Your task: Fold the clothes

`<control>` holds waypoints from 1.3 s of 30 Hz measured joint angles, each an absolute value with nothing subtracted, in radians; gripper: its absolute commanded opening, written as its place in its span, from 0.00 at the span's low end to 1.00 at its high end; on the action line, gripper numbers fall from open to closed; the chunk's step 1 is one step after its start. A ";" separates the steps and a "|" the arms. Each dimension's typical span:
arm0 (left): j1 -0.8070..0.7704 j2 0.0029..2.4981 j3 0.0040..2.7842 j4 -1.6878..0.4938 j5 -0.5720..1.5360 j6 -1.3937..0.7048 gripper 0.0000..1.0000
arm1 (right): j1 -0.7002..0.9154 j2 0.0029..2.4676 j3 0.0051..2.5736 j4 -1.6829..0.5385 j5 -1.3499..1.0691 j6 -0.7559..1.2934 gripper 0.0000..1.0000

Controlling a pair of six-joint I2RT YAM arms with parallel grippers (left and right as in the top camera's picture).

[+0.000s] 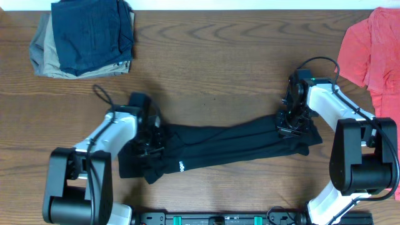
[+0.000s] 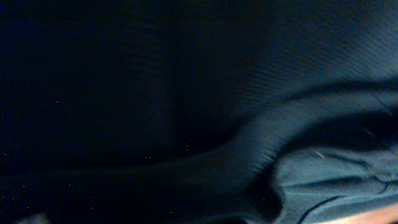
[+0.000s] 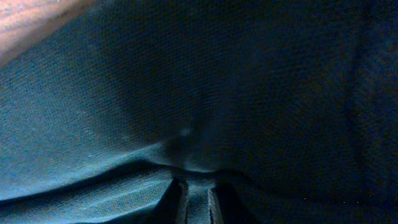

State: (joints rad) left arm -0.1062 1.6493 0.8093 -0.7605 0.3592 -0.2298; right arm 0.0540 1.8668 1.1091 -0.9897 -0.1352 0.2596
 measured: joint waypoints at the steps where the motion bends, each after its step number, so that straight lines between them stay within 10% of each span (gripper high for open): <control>1: -0.089 1.649 0.809 -0.761 0.356 -0.232 0.06 | 0.054 1.867 1.109 -0.986 -0.137 0.261 0.06; 11: 0.072 1.651 0.842 -0.781 0.274 -0.236 0.06 | 0.054 1.865 1.110 -0.974 -0.170 0.331 0.04; 18: 0.170 1.670 0.976 -0.886 0.154 -0.236 0.06 | 0.054 1.865 1.180 -1.058 -0.154 0.335 0.22; 20: 0.178 1.670 1.024 -0.913 0.136 -0.236 0.06 | 0.054 1.865 1.237 -1.102 -0.144 0.322 0.53; 21: 0.178 1.670 1.048 -0.926 0.129 -0.236 0.06 | 0.054 1.865 1.267 -1.128 -0.141 0.315 0.99; 34: 0.178 1.634 1.172 -1.098 0.141 -0.236 0.08 | -0.189 1.865 1.483 -1.269 -0.004 0.285 0.99; 39: 0.178 1.604 1.173 -1.099 0.211 -0.236 0.79 | -0.320 1.865 1.403 -1.213 -0.060 0.245 0.99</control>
